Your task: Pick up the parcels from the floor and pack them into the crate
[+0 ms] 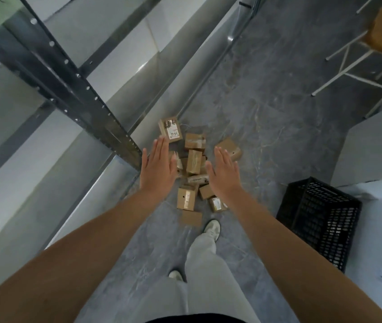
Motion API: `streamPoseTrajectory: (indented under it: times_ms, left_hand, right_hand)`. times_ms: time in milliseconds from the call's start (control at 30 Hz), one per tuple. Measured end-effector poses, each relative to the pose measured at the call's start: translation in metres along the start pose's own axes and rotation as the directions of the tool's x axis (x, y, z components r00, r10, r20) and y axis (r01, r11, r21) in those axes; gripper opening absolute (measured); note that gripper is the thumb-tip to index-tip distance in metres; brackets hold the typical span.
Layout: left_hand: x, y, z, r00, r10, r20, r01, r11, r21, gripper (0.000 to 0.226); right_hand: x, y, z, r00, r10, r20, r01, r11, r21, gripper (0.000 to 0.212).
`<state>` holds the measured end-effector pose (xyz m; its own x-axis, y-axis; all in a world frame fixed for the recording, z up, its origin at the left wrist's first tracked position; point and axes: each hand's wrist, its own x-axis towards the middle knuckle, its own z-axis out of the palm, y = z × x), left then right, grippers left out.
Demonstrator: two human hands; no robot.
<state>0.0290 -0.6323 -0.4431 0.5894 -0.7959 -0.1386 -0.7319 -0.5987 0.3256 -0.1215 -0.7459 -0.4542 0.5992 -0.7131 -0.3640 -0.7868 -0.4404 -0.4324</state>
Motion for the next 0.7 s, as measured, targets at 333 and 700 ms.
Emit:
streamPoseTrajectory:
  times_ms: [333, 700]
  left_hand:
    - [0.119, -0.033, 0.092, 0.991, -0.121, 0.054, 0.124, 0.991, -0.049, 0.055]
    - [0.192, -0.155, 0.301, 0.926, -0.288, 0.246, 0.312, 0.948, -0.067, 0.045]
  right_hand:
    - [0.149, 0.033, 0.092, 0.987, 0.084, 0.138, -0.101, 0.988, 0.118, 0.056]
    - [0.243, 0.146, 0.291, 0.866, 0.451, 0.214, -0.495, 0.832, 0.249, 0.054]
